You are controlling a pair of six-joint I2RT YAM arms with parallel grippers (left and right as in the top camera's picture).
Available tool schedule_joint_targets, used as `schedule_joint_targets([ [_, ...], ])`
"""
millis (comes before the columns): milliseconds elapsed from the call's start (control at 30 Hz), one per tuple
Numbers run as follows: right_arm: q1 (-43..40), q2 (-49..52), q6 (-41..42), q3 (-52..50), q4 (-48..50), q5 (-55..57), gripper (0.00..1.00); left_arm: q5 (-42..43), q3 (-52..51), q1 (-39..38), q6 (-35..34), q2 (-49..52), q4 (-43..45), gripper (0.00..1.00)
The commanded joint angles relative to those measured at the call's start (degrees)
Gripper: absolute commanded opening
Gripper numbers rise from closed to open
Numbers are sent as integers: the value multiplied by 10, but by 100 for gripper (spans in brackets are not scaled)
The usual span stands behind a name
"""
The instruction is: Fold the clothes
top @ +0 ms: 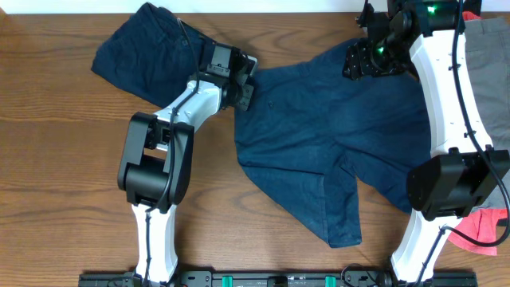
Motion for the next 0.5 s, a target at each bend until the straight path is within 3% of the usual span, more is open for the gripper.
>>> schedule_joint_targets([
  [0,6,-2,9,-18,3,1,68,-44,12,17,-46,-52,-33,6],
  [267,13,-2,35,-106,75,-2,63,-120,12,62,-119,-191,-262,6],
  [467,44,-2,42,-209,194,-1,60,-124,8,94,-142,-207,-440,10],
])
